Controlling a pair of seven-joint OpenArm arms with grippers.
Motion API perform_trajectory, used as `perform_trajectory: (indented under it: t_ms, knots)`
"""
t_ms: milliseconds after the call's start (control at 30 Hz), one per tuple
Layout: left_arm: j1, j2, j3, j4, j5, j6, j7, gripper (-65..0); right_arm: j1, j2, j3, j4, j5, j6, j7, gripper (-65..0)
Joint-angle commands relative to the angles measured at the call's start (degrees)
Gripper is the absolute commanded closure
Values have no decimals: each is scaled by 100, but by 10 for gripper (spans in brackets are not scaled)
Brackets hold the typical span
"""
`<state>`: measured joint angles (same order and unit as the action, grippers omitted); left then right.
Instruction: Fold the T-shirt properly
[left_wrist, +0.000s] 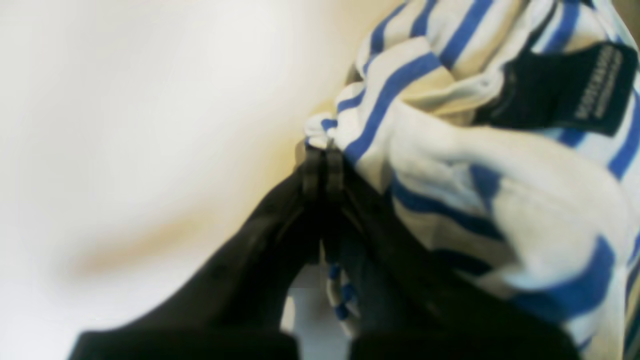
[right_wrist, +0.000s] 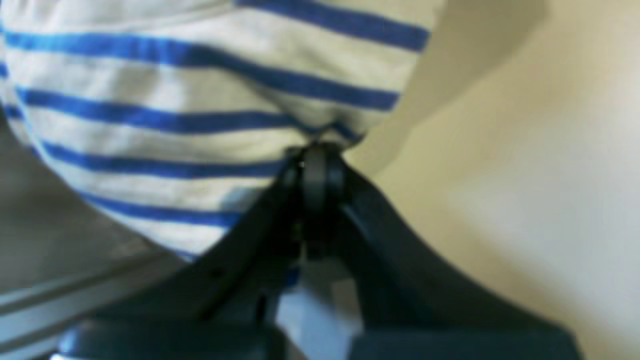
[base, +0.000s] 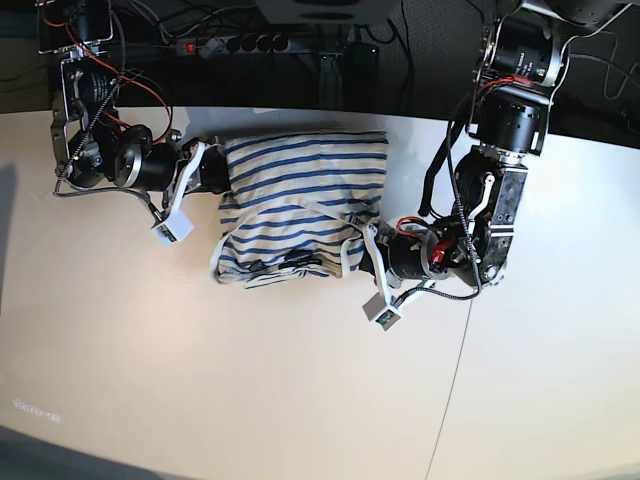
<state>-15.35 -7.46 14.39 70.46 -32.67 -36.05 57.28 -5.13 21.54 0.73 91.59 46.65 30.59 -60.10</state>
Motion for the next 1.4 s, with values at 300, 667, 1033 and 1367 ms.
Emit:
perform_trajectory:
  t_ms: [300,667,1033,1367]
  knots:
    - [-811,-271,-214,127,-103,-39,-50,0,52,-186,179,72,-17,391,177,0]
    - [-726,-977,-1202,302,-994,-42,656,0,31,136,892,87,83,393,79,0]
    - [1670,-1829,-2892,2216,-1965,-219,1187,0,-1598,704,1884,782,634,398,-127,0]
    - [4710,-1823,-3724,2977,-1381,-395,155,0,-3792,682,2028,872,614,396,-116,0]
